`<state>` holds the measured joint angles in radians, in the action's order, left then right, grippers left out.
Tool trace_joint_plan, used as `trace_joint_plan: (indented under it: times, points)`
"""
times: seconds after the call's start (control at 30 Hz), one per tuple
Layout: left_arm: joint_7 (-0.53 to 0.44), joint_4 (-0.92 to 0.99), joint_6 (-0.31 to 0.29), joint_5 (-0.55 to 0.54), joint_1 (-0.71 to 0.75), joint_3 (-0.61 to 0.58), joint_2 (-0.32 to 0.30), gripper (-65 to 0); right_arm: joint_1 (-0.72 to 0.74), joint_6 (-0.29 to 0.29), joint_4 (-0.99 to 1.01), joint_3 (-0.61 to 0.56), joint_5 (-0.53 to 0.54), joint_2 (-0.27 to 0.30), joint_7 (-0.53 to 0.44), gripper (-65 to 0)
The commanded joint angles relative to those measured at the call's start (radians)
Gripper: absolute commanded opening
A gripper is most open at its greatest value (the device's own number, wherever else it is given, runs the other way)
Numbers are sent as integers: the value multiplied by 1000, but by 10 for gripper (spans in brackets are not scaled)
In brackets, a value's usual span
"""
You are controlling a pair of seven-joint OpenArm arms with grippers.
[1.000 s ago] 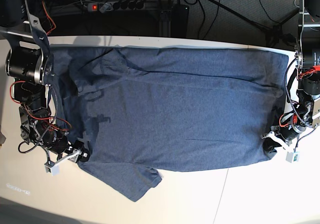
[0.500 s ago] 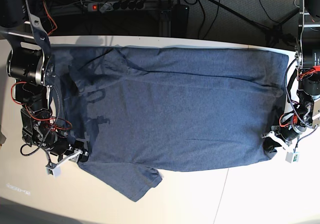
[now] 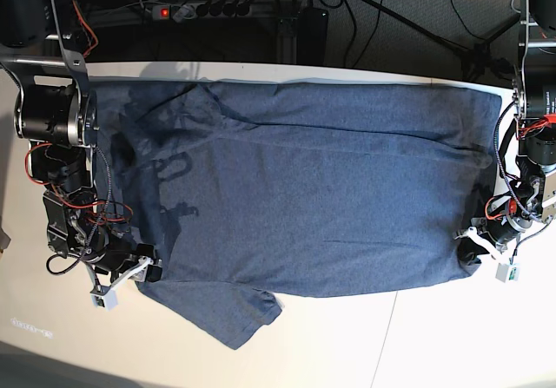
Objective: Fold the T-shirt properly
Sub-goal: 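Lift the shirt side with both grippers and fold it toward the middle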
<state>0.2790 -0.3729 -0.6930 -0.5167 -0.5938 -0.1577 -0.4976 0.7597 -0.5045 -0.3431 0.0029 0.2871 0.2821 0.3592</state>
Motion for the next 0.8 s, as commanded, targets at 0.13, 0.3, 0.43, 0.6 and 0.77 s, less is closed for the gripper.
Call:
trace_joint_plan:
  times: [0.13,0.3,0.43,0.6,0.77]
  points:
    - [8,-4,-5,38,-15,-1,-13,-650,12,-16,-1,-45,-46,-2,56,-346]
    - [-17,-4,-5,75,-16,-1,-13,-650,12,-16,-9,-80,-131,10,56,-507]
    - [-32,-4,-5,88,-16,-1,-18,-650,1,-16,-45,-81,-150,33,56,-650]
    - [-37,-19,-5,88,-16,-1,-31,-650,-10,-16,-127,-81,-149,73,56,-650]
    - [-35,-57,-5,79,-15,-1,-52,-650,-10,-33,-199,-81,-119,115,60,-650]
